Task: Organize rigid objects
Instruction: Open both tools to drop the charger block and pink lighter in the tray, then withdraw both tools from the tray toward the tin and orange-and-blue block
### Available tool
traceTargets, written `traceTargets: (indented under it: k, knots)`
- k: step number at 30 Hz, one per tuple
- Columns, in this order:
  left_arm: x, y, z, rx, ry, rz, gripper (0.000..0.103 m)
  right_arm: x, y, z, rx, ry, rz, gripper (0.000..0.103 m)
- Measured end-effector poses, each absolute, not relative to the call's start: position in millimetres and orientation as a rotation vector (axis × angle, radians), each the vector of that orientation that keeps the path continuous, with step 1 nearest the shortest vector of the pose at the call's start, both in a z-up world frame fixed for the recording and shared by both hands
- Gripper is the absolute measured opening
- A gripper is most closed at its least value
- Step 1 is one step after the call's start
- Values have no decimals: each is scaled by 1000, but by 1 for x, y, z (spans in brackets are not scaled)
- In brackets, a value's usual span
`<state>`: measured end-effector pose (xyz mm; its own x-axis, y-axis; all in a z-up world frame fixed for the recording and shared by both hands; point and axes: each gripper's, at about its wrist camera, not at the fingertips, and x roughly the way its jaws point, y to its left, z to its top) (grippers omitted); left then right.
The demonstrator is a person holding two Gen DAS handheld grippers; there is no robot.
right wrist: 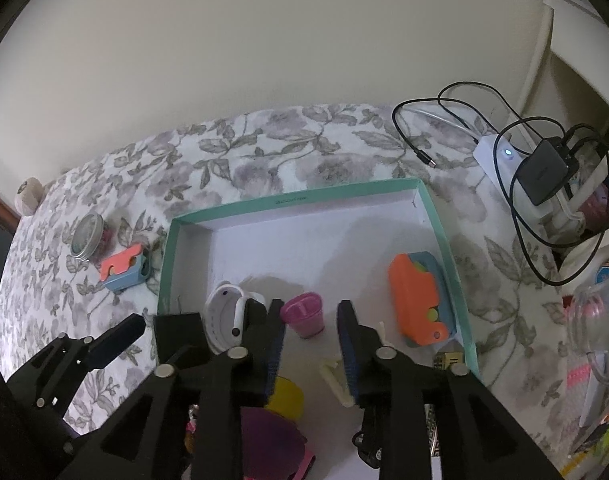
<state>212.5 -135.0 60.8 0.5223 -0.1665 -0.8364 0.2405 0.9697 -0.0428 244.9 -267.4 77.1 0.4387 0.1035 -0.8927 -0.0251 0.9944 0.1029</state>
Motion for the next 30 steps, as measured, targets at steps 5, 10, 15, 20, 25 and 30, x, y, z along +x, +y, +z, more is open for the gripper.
traceTargets:
  k: [5,10,15,20,25,30]
  knots:
    - [213,-132,67,57,991,-253,55,244,-267,85,78,1093,78,34]
    - [215,-121,81,-4,971,-249,55,241,-269,98,81,1054,73,34]
    - [217,-108,90,-41,956,-215,55,237,-270,112,83,1015,74,35]
    - [221,-92,92,-91,956,-164,57,236,-268,113,75,1011,71,56]
    - [224,-75,91,-134,956,-85,74,238,-265,109,62,1023,75,68]
    - [227,-55,86,-179,969,-1,80,239,-262,106,45,1031,78,76]
